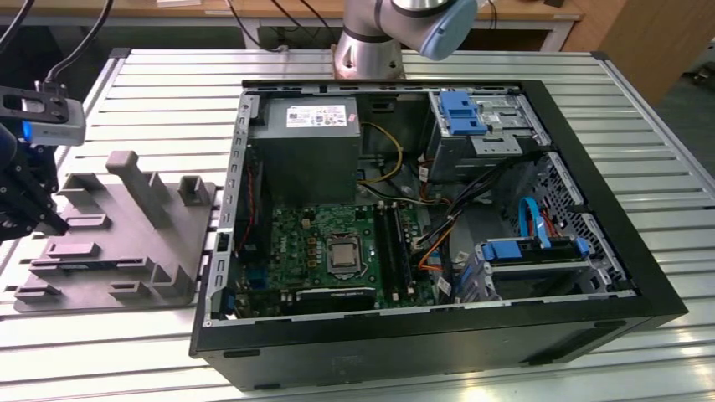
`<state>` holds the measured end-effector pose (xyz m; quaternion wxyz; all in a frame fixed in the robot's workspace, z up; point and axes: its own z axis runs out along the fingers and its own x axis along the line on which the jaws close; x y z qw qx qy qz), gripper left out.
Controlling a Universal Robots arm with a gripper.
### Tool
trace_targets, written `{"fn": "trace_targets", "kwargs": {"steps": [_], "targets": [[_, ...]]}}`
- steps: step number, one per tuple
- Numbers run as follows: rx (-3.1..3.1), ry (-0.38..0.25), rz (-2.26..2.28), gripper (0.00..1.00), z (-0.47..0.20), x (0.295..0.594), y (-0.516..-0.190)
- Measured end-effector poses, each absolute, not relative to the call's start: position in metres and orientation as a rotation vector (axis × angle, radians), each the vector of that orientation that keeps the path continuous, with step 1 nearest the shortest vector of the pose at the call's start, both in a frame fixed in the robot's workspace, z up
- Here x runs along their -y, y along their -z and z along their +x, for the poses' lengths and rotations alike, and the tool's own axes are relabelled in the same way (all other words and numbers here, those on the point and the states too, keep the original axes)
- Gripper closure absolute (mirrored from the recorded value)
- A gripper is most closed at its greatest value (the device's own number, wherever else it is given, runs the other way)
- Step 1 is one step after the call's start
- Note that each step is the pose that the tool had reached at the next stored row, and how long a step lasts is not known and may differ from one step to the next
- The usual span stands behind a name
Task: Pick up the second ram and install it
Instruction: 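Pick up the second ram and move it above second insertion slot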
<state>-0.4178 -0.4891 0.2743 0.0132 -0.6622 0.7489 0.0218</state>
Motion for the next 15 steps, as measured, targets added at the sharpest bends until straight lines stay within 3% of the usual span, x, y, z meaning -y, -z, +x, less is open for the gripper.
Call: {"fn": "trace_targets", "kwargs": {"steps": [15], "targets": [[-2.329,-0.068,-2.068,0.9,-0.418,0.494,-0.26]]}}
